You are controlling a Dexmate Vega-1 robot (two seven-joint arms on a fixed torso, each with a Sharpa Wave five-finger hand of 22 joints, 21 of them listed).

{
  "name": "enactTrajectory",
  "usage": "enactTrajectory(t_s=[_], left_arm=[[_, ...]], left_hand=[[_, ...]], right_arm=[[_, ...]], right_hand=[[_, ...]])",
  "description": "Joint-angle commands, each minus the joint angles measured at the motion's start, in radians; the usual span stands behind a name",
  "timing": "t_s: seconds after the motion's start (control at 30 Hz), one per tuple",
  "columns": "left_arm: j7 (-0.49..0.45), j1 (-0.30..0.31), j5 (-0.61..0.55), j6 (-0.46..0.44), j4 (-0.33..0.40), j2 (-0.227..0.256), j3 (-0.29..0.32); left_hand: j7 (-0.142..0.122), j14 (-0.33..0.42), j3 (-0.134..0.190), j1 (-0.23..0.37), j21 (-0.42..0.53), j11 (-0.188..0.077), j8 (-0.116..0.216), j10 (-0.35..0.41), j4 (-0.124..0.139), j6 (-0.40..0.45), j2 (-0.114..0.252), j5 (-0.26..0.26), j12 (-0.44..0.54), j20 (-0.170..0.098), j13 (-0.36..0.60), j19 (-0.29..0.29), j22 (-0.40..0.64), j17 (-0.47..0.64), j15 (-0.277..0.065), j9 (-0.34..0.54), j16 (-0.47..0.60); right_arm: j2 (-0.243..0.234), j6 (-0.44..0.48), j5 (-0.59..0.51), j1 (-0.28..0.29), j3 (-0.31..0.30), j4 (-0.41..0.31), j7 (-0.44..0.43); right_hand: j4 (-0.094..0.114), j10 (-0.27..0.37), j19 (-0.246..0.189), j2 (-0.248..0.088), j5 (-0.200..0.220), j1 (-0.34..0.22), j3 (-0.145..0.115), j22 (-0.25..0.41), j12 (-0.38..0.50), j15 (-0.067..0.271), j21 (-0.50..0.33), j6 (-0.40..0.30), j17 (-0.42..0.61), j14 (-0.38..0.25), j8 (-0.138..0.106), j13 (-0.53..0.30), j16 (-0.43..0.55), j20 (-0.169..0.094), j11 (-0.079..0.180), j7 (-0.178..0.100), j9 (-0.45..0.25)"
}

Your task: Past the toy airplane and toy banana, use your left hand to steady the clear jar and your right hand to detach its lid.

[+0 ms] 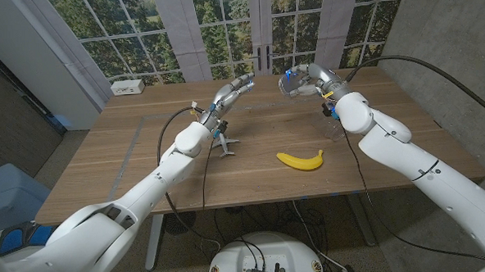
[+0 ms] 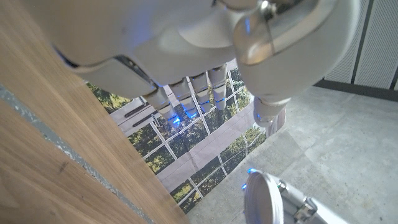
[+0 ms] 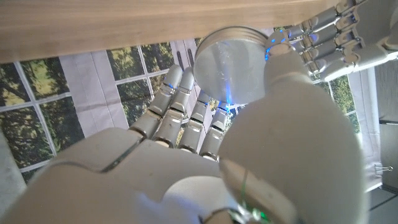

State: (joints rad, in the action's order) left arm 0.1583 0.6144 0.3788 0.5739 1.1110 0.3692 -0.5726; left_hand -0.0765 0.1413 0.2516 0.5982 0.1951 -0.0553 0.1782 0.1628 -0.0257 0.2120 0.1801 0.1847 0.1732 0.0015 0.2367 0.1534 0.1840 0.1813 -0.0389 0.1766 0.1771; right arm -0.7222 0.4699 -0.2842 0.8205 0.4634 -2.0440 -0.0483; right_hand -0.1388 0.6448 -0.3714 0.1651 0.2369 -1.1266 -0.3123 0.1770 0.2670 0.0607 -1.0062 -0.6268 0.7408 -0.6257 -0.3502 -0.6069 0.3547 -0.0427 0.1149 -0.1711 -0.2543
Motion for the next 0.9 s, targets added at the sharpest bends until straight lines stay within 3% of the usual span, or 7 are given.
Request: enactTrajectory(t_s=[0.03, 0.5, 0.67, 0.9], left_arm=[[0.13, 0.007, 0.175, -0.012, -0.027, -0.037, 0.045], [0.192, 0.005, 0.246, -0.039, -0.031, -0.05, 0.074], [0.22, 0.003, 0.273, -0.058, -0.034, -0.053, 0.081], [0.221, 0.01, 0.291, -0.067, -0.029, -0.059, 0.093]], left_hand=[[0.003, -0.041, 0.007, -0.058, -0.005, -0.026, -0.005, -0.043, 0.031, -0.027, 0.004, -0.005, 0.0, -0.005, -0.024, -0.026, 0.002, 0.0, -0.029, -0.001, -0.007], [-0.002, -0.097, 0.016, -0.136, -0.005, -0.022, -0.009, -0.096, 0.072, -0.085, 0.006, -0.003, 0.002, -0.003, -0.049, -0.061, 0.001, -0.002, -0.018, -0.003, -0.006], [0.02, -0.117, 0.072, -0.165, -0.002, -0.013, -0.002, -0.12, 0.112, -0.083, 0.039, 0.006, 0.004, 0.013, -0.057, -0.081, 0.003, -0.001, -0.008, -0.004, -0.002], [0.042, -0.139, 0.156, -0.176, 0.001, -0.009, -0.003, -0.145, 0.144, -0.098, 0.042, 0.014, 0.006, -0.003, -0.062, -0.091, 0.002, -0.003, -0.011, -0.004, -0.001]], right_arm=[[-0.062, 0.176, 0.021, -0.13, 0.136, 0.025, 0.064], [-0.087, 0.294, -0.15, -0.273, 0.349, 0.053, 0.164], [-0.081, 0.309, -0.214, -0.295, 0.396, 0.069, 0.187], [-0.064, 0.307, -0.312, -0.321, 0.461, 0.106, 0.227]], right_hand=[[0.025, 0.081, 0.007, -0.28, 0.005, -0.052, -0.016, 0.001, -0.001, 0.14, -0.004, -0.006, 0.001, 0.003, 0.0, -0.005, -0.006, -0.018, 0.079, 0.012, -0.001], [0.027, 0.074, 0.016, -0.281, 0.009, -0.026, -0.013, 0.001, -0.008, 0.14, -0.003, 0.0, 0.004, 0.02, 0.005, -0.009, -0.009, -0.005, 0.082, 0.012, 0.0], [0.025, 0.075, 0.015, -0.281, 0.01, -0.023, -0.015, 0.001, -0.009, 0.142, -0.003, -0.002, 0.003, 0.026, 0.004, -0.01, -0.012, -0.006, 0.082, 0.012, 0.0], [0.021, 0.076, 0.02, -0.283, 0.013, -0.017, -0.017, 0.0, -0.011, 0.143, -0.001, -0.003, 0.003, 0.034, 0.004, -0.011, -0.014, -0.008, 0.083, 0.01, 0.001]])
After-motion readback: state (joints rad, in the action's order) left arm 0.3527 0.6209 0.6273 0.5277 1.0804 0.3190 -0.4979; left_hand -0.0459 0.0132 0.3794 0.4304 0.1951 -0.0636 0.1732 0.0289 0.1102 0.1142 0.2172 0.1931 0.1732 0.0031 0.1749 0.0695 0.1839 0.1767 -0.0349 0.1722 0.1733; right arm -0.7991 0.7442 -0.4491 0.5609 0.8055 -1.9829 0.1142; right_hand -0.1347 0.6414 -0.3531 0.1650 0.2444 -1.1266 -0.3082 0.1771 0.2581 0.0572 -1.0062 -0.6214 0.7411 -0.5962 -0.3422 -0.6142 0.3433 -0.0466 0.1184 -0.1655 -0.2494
